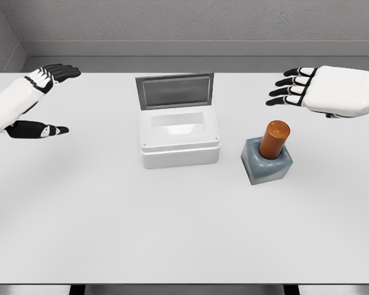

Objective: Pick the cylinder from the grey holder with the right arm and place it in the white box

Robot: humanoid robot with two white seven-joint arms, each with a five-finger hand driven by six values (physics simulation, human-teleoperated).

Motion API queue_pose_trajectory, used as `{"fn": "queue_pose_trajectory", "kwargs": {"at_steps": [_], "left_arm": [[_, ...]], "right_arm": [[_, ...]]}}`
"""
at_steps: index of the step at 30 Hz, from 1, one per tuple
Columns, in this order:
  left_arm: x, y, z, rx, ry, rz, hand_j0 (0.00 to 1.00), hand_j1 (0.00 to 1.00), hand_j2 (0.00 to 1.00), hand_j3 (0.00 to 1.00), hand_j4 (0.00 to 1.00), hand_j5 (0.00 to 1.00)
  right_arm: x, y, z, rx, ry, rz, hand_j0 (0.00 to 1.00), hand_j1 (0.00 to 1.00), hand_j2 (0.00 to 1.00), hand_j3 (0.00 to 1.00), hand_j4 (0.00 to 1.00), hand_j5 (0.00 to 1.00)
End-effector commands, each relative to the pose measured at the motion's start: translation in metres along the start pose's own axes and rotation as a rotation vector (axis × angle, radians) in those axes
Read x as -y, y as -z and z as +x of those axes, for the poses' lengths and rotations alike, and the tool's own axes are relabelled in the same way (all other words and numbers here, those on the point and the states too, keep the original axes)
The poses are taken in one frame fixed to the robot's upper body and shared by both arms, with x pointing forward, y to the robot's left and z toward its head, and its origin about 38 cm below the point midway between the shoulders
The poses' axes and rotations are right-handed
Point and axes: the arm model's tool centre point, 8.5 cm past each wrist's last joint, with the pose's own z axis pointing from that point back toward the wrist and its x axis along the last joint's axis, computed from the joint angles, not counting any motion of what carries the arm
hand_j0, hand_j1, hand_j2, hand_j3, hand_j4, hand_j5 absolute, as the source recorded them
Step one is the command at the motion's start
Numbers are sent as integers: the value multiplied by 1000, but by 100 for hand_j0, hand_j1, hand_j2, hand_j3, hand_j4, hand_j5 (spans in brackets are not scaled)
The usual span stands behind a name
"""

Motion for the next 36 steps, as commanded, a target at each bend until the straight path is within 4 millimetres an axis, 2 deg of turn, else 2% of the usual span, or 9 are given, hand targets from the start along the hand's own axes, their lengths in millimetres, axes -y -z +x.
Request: {"fn": "queue_pose_trajectory", "kwargs": {"at_steps": [1,6,10,13,18,25,28,31,36], "left_arm": [[1,-2,-2,-8,-9,4,100,100,100,100,100,100],[-5,0,0,1,5,5,100,100,100,100,100,100],[-3,-3,-3,-11,1,0,100,100,100,100,100,100],[3,-7,-5,-23,-7,-14,100,100,100,100,100,100],[-15,-9,-7,-32,23,25,100,100,100,100,100,100],[-14,-11,-11,-46,17,26,100,100,100,100,100,100],[-9,-11,-14,-50,-60,25,100,100,100,100,100,100],[-9,-12,-17,-49,-160,14,100,100,100,100,100,100],[-5,-12,-15,-46,-173,15,100,100,100,100,100,100]], "right_arm": [[0,-1,0,-2,2,-3,100,100,100,100,100,100],[3,-8,-2,6,56,-36,100,100,100,100,100,100],[-16,-10,-3,53,190,118,100,100,100,100,100,100],[0,1,-18,97,344,-33,100,100,100,100,100,100],[3,37,-9,173,349,-31,100,100,100,100,100,100],[-16,27,-32,54,275,82,100,100,100,100,100,100],[-19,30,-28,63,260,102,100,100,100,100,100,100],[-20,41,-10,123,246,119,100,100,100,100,100,100],[-24,45,2,157,240,137,99,99,99,99,99,99]]}}
